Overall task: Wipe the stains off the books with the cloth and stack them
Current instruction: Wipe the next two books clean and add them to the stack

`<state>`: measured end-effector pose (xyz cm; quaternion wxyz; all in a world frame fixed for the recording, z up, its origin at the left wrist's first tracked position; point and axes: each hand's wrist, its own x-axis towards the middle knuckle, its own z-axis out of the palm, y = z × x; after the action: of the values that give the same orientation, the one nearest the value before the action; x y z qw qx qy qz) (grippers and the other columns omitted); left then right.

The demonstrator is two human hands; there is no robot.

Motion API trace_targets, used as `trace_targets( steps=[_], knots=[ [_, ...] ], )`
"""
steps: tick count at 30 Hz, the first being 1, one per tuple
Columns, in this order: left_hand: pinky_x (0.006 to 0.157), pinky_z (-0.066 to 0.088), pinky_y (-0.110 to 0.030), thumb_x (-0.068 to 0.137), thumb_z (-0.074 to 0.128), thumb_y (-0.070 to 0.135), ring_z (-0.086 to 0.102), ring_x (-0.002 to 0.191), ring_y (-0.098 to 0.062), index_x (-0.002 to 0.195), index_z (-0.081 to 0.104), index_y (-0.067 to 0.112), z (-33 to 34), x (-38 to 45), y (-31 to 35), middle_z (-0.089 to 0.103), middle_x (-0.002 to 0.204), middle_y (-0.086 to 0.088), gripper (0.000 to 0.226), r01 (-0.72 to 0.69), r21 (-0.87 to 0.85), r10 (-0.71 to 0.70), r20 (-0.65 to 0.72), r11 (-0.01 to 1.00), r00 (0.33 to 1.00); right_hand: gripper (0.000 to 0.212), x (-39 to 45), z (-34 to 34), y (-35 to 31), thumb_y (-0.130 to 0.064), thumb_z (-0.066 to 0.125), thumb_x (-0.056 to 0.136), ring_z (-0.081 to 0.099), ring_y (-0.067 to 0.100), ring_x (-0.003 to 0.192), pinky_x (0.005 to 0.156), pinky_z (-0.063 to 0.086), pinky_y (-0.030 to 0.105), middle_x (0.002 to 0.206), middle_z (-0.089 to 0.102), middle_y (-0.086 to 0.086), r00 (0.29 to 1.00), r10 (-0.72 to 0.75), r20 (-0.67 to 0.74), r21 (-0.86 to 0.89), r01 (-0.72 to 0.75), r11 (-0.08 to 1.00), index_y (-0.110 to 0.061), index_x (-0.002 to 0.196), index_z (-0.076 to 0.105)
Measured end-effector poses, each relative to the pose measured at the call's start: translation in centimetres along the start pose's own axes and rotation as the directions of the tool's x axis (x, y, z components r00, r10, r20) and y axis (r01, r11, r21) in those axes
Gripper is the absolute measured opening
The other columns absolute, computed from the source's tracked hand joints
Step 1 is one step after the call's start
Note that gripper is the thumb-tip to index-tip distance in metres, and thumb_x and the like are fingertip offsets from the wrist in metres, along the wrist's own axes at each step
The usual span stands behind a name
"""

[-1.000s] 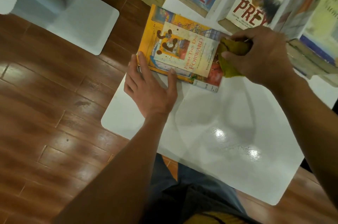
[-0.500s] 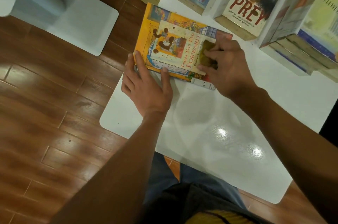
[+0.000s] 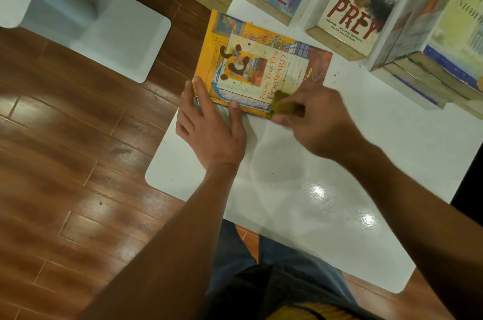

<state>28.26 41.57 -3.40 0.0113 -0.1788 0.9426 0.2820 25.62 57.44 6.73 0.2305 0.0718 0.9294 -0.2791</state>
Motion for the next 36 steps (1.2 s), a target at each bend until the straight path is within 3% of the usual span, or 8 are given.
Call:
trace_targets(
  steps=[5, 9, 14, 17, 22, 24, 27, 36],
  knots=[
    [0.118, 0.019, -0.045, 0.101, 0.046, 0.053, 0.028, 0.146, -0.026, 0.157, 0.028, 0.017, 0.0, -0.1, 0.0, 0.03, 0.161, -0.006, 0.069, 0.008, -0.013, -0.008, -0.002, 1.0, 1.0, 0.017, 1.3, -4.8, 1.5, -0.033, 0.052, 0.102, 0.062, 0.016, 0.108, 0.087, 0.055, 0.037, 0.115, 0.065, -0.005, 0.935, 0.348, 0.067, 0.583, -0.32, 0.747, -0.025, 0.105, 0.066],
    [0.119, 0.017, -0.045, 0.101, 0.046, 0.053, 0.027, 0.147, -0.026, 0.157, 0.028, 0.017, 0.0, 0.0, 0.0, 0.03, 0.161, -0.006, 0.069, 0.011, -0.024, -0.011, 0.004, 1.0, 1.0, 0.014, 1.9, -5.9, 2.2, -0.024, 0.047, 0.104, 0.057, 0.009, 0.111, 0.077, 0.052, 0.024, 0.118, 0.06, -0.01, 0.902, 0.413, 0.126, 0.822, -0.328, 0.466, -0.027, 0.11, 0.059],
    [0.119, 0.018, -0.046, 0.101, 0.046, 0.053, 0.028, 0.146, -0.027, 0.157, 0.027, 0.017, 0.1, 0.0, -0.1, 0.03, 0.161, -0.006, 0.069, 0.01, -0.016, -0.009, 0.009, 1.0, 1.0, 0.018, 2.8, -5.9, 2.4, -0.034, 0.054, 0.101, 0.057, 0.014, 0.111, 0.099, 0.05, 0.043, 0.115, 0.064, -0.007, 0.916, 0.378, -0.136, 0.55, -0.247, 0.797, -0.022, 0.111, 0.063],
    [0.119, 0.017, -0.046, 0.101, 0.044, 0.055, 0.027, 0.146, -0.026, 0.157, 0.027, 0.017, 0.0, 0.0, -0.1, 0.03, 0.161, -0.005, 0.07, 0.016, -0.019, -0.016, 0.009, 1.0, 1.0, 0.026, 2.9, -5.4, 1.7, -0.03, 0.058, 0.1, 0.055, 0.012, 0.103, 0.093, 0.052, 0.037, 0.113, 0.061, -0.002, 0.938, 0.082, -0.338, 0.174, -0.024, 0.985, -0.014, 0.117, 0.067],
    [0.12, 0.017, -0.046, 0.101, 0.047, 0.053, 0.027, 0.146, -0.026, 0.157, 0.028, 0.017, 0.0, 0.0, 0.0, 0.03, 0.161, -0.006, 0.069, 0.021, -0.022, -0.021, 0.007, 1.0, 1.0, 0.044, 3.9, -1.3, 1.3, -0.018, 0.069, 0.092, 0.038, 0.004, 0.093, 0.083, 0.035, 0.0, 0.119, 0.042, 0.012, 0.97, -0.046, -0.24, -0.009, 0.045, 0.999, 0.003, 0.129, 0.058],
    [0.119, 0.018, -0.046, 0.101, 0.047, 0.052, 0.027, 0.146, -0.026, 0.157, 0.028, 0.016, 0.0, 0.0, 0.0, 0.031, 0.161, -0.006, 0.069, 0.018, -0.021, -0.018, 0.004, 1.0, 1.0, 0.036, 4.1, 0.6, 1.6, -0.014, 0.07, 0.091, 0.046, 0.003, 0.097, 0.087, 0.042, 0.011, 0.12, 0.047, 0.018, 0.968, -0.073, -0.24, -0.018, 0.071, 0.997, 0.005, 0.121, 0.061],
    [0.119, 0.018, -0.046, 0.101, 0.047, 0.052, 0.027, 0.146, -0.026, 0.157, 0.028, 0.016, 0.0, 0.1, 0.0, 0.031, 0.161, -0.006, 0.069, 0.015, -0.017, -0.015, 0.002, 1.0, 1.0, 0.024, 4.3, 1.8, 2.2, -0.013, 0.068, 0.09, 0.053, 0.039, 0.104, 0.09, 0.044, 0.048, 0.111, 0.057, 0.027, 0.943, -0.176, -0.284, -0.129, 0.144, 0.981, 0.002, 0.108, 0.068],
    [0.118, 0.019, -0.044, 0.101, 0.045, 0.053, 0.029, 0.146, -0.026, 0.157, 0.029, 0.015, 0.1, 0.1, -0.2, 0.031, 0.16, -0.007, 0.069, 0.005, 0.006, -0.004, -0.006, 1.0, 1.0, 0.021, 3.0, 2.6, 1.7, -0.009, 0.07, 0.087, 0.052, 0.038, 0.101, 0.086, 0.039, 0.037, 0.108, 0.059, 0.025, 0.957, -0.218, -0.191, -0.172, 0.186, 0.967, -0.001, 0.106, 0.071]
  ],
)
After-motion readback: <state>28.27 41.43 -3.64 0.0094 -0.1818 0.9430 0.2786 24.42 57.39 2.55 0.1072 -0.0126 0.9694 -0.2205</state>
